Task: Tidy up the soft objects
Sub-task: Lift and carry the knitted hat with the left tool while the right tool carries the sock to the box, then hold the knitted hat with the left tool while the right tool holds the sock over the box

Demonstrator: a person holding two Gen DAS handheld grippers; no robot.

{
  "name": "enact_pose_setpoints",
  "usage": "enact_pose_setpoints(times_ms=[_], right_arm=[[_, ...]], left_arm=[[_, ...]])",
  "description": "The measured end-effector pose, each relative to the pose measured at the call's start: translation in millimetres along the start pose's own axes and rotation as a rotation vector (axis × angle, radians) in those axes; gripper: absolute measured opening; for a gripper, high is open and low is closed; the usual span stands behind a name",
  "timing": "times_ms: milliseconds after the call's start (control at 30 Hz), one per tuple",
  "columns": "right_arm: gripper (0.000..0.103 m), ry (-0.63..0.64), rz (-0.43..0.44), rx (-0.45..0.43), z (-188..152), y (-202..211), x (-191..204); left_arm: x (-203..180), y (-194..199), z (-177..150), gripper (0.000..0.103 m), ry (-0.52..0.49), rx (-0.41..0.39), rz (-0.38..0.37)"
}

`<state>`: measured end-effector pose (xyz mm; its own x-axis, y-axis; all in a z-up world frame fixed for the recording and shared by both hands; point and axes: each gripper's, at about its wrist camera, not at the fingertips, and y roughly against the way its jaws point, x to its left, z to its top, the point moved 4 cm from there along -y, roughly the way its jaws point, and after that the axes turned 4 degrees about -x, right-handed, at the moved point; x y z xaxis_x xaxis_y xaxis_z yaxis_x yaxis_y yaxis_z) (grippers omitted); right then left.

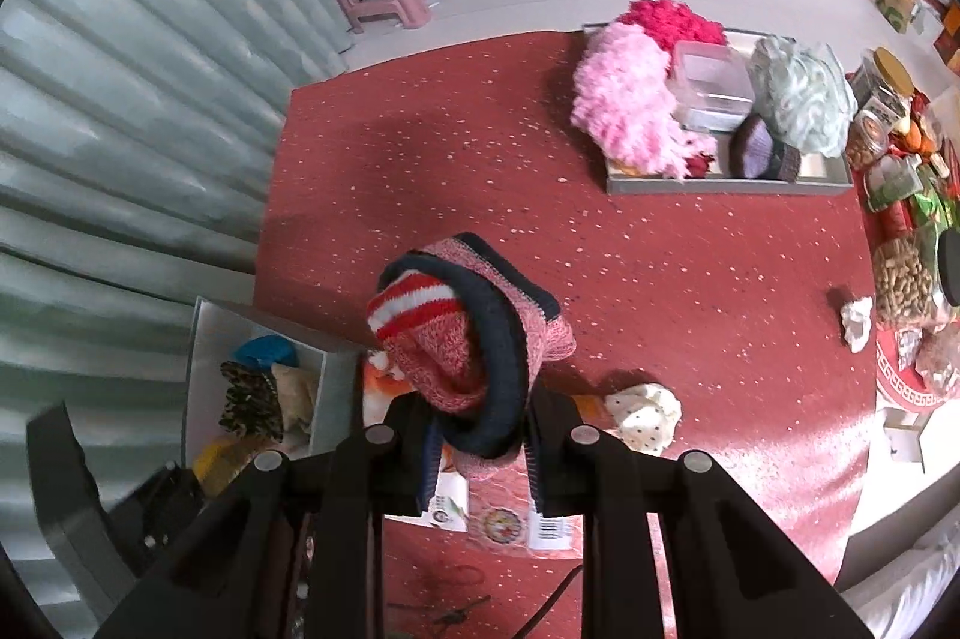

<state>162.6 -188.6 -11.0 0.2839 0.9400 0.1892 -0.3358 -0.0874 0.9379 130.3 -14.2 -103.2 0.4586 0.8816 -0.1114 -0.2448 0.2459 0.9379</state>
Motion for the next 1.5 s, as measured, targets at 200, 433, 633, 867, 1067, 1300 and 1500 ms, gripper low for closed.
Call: enact_pose_setpoints(times_ms=[200, 433, 633, 867, 1067, 1300, 1500], right_arm=[[0.023, 0.021, -0.002, 0.009, 5.0, -5.8, 20.9], [0.023, 0.052, -0.006, 0.024, 9.6, -15.8, 46.4], [0.023, 0.087, -0.007, 0.039, 6.9, -23.6, 69.3], [0.024, 0.146, 0.003, 0.061, -3.2, -32.1, 101.9], [0.023, 0.199, 0.018, 0.081, -15.9, -38.0, 124.3], [0.024, 0.248, 0.032, 0.112, -35.5, -45.6, 144.6], [0.024, 0.280, 0.047, 0.139, -53.1, -51.5, 159.0]], left_arm=[[21.3, -2.5, 18.5, 0.059, 0.020, -0.004, 0.013], [49.2, -3.6, 23.5, 0.059, 0.054, -0.003, 0.015], [75.2, -2.3, 18.1, 0.059, 0.095, -0.003, 0.018], [102.7, 4.3, 3.5, 0.059, 0.153, -0.003, 0.028], [121.8, 9.5, -12.2, 0.059, 0.190, 0.000, 0.049], [137.4, 10.4, -31.7, 0.059, 0.229, 0.012, 0.068], [148.0, 8.9, -50.2, 0.059, 0.258, 0.030, 0.080]])
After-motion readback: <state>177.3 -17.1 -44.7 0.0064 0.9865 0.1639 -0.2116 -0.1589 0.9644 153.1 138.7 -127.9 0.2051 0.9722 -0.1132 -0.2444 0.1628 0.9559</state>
